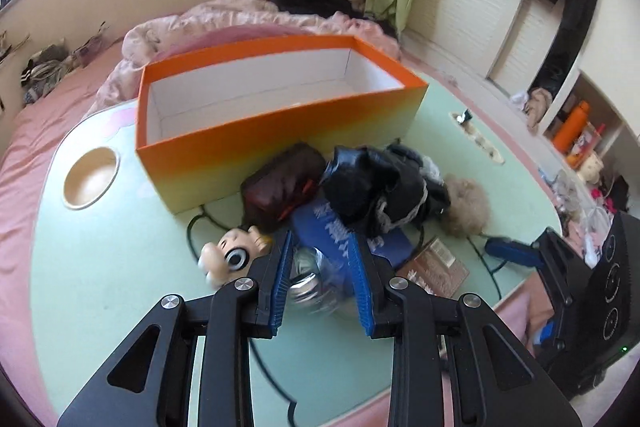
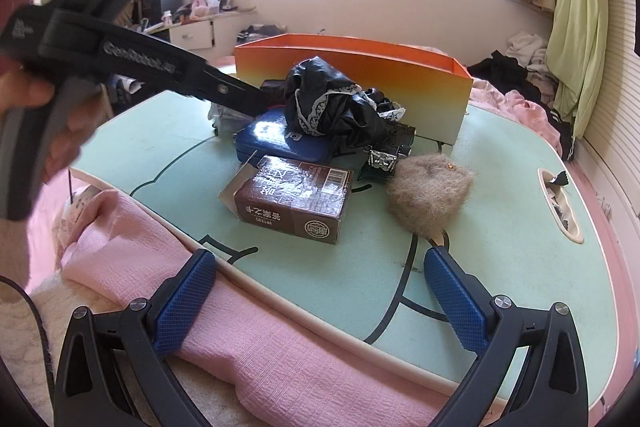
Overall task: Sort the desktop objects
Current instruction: 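Lower the silver metal knob with the left gripper in front of the blue tin, then reach the right gripper into the box and grasp the white fluffy pompom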
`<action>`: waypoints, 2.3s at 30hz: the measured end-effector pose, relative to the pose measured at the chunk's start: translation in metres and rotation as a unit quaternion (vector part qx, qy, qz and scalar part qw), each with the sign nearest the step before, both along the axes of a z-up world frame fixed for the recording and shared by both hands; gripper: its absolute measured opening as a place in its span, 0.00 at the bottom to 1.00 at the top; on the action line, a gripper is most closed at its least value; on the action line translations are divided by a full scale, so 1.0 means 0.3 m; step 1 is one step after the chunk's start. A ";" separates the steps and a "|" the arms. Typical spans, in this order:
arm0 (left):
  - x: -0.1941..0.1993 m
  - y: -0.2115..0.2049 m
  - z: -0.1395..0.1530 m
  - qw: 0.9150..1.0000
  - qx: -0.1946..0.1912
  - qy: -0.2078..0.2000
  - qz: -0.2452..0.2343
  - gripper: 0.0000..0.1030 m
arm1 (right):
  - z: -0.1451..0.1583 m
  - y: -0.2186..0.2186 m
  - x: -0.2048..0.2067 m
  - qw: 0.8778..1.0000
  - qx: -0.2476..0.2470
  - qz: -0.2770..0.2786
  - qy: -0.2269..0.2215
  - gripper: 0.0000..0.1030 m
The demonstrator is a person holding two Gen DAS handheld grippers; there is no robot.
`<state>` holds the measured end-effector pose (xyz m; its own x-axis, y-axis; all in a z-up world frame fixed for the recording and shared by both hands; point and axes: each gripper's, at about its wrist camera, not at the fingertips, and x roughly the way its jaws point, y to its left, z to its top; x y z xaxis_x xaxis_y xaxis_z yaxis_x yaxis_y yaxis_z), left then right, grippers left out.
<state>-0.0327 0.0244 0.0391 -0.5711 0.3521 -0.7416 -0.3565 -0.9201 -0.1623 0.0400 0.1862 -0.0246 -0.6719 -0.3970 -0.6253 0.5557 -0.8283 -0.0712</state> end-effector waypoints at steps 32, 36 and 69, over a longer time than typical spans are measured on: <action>0.215 -0.103 -0.119 0.985 -0.019 0.144 0.089 0.28 | -0.003 -0.003 0.003 1.000 0.002 0.001 -0.001 1.00; 0.193 -0.080 -0.051 0.980 0.001 0.175 0.096 0.44 | -0.003 -0.002 0.003 1.000 0.002 0.001 -0.001 1.00; 0.276 -0.050 -0.159 0.988 -0.047 0.107 0.106 1.00 | 0.317 0.004 -0.207 0.995 -0.085 -0.051 -0.004 0.82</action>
